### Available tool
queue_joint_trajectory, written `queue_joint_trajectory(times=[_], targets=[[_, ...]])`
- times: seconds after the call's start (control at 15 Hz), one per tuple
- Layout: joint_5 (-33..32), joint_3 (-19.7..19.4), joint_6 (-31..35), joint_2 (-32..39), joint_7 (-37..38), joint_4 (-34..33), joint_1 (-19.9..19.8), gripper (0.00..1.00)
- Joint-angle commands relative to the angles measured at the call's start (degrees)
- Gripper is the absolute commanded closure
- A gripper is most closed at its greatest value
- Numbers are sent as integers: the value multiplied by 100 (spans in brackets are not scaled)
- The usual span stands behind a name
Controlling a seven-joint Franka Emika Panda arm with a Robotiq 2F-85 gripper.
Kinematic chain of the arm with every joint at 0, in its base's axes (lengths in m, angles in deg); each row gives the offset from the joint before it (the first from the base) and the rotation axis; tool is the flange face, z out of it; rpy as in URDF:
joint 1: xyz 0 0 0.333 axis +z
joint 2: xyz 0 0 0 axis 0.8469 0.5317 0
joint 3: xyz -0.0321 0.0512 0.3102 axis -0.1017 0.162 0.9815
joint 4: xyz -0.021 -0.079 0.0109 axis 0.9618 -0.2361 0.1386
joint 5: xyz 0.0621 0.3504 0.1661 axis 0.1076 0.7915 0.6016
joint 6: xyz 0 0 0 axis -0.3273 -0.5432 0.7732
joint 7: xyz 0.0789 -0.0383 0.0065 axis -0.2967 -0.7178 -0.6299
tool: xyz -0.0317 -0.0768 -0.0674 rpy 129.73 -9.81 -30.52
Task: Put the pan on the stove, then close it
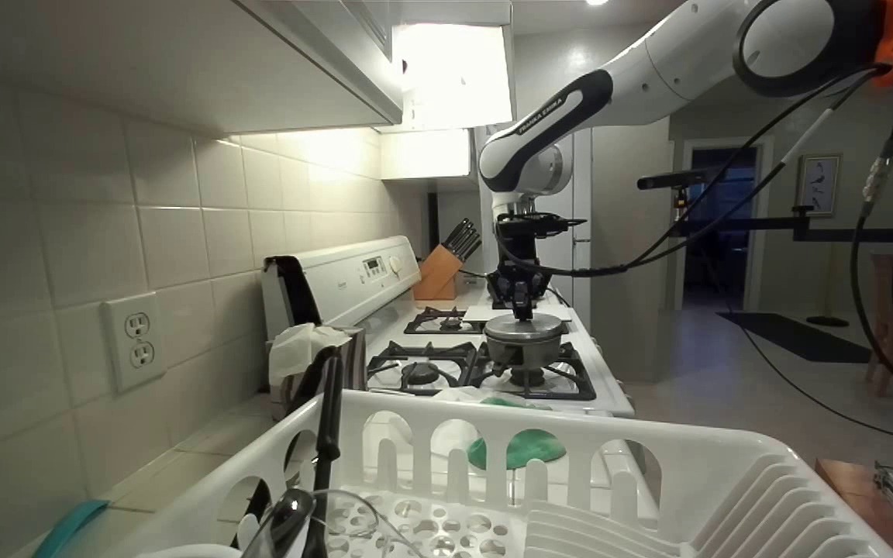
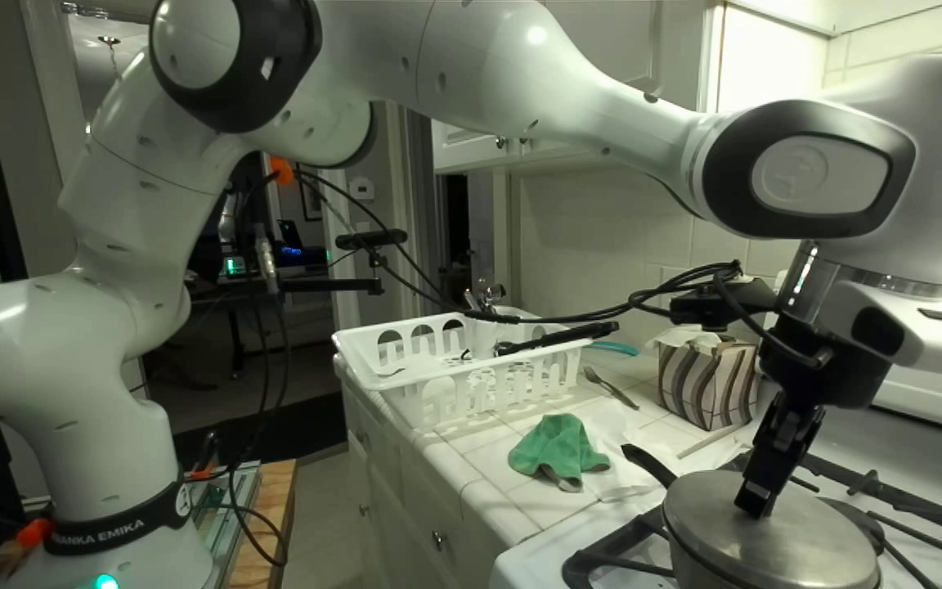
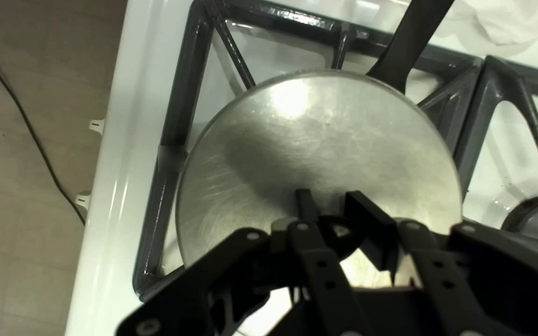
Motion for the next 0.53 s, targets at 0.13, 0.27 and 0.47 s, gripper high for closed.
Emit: queue_joint_trajectory(times=[0.13,0.27,0.47], targets=[[-147,-53,77,-228,97,271,3,50],[-170,-66,88,-257,96,284,13,37],[-276,-56,159,-447,-76,428,48,15]])
